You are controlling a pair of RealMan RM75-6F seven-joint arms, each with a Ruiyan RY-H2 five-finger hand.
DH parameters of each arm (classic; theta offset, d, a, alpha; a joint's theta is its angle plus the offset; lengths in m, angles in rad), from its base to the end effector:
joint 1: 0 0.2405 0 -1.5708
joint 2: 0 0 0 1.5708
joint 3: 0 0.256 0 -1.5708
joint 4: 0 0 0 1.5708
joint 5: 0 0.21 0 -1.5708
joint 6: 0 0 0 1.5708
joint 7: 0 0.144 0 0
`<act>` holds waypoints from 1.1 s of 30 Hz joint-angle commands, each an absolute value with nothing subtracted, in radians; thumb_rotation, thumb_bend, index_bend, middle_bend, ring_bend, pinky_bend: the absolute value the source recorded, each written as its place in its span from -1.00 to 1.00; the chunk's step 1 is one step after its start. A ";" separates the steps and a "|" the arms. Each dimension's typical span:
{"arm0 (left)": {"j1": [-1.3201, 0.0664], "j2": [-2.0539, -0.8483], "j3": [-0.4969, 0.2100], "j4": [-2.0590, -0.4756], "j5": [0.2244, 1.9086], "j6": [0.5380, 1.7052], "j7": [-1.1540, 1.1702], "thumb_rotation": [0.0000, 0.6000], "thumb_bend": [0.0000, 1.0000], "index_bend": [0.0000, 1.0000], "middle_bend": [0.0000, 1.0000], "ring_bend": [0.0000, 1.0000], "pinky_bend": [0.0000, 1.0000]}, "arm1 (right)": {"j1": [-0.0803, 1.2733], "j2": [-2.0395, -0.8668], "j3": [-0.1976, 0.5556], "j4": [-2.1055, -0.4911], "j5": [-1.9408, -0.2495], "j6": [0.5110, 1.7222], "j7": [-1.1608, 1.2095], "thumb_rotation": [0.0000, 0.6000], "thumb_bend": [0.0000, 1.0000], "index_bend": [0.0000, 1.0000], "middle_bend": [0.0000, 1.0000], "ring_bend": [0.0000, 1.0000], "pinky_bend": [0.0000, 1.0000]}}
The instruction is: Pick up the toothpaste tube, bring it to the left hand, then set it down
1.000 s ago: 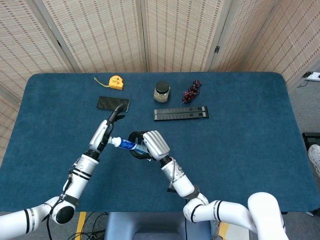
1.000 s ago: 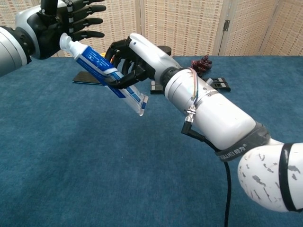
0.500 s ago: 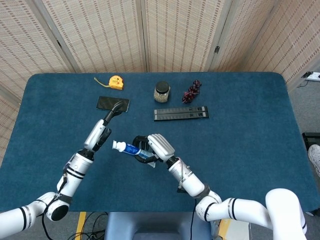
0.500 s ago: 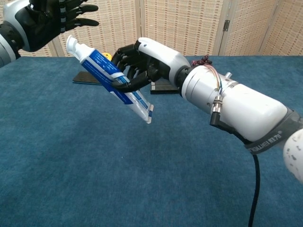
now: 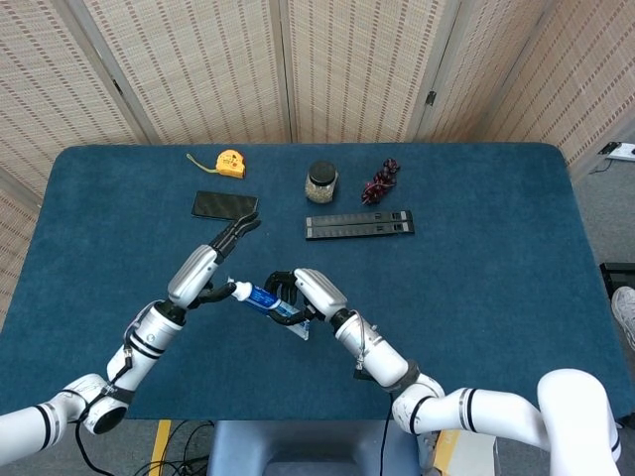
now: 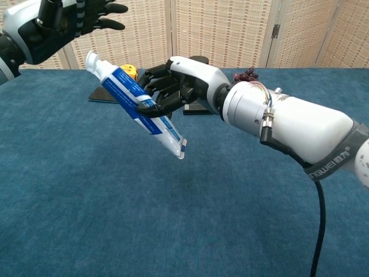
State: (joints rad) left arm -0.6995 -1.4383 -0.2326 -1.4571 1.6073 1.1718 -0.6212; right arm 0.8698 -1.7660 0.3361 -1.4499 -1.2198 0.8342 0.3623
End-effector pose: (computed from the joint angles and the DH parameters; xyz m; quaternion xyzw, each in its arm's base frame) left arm -0.1140 0.3443 0.0526 -0.6141 -0.4527 -0.6232 0.1719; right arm -0.0292 -0.3347 -0.0689 0.6013 -0.5941 0.5228 0.1106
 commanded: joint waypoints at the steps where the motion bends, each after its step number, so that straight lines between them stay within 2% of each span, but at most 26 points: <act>1: -0.710 -1.440 -0.221 -1.450 1.616 1.170 -0.615 -1.00 -0.97 -1.00 -1.00 -1.00 -0.72 | 0.872 -1.758 0.339 -1.459 -1.215 0.823 0.373 1.00 0.41 0.36 0.28 0.11 0.10; 10: -0.741 -1.450 -0.194 -1.444 1.626 1.162 -0.604 -1.00 -0.97 -1.00 -1.00 -1.00 -0.73 | 0.883 -1.748 0.344 -1.469 -1.214 0.806 0.385 1.00 0.41 0.37 0.28 0.11 0.10; 33: -0.810 -1.400 -0.137 -1.479 1.605 1.051 -0.460 -1.00 -0.98 -1.00 -1.00 -1.00 -0.73 | 0.888 -1.748 0.348 -1.480 -1.194 0.811 0.383 1.00 0.51 0.42 0.33 0.15 0.13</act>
State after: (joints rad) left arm -0.8074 -1.4037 -0.1395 -1.4772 1.6066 1.0553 -0.4657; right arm 0.8884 -1.7480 0.3481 -1.4801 -1.1947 0.8112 0.3833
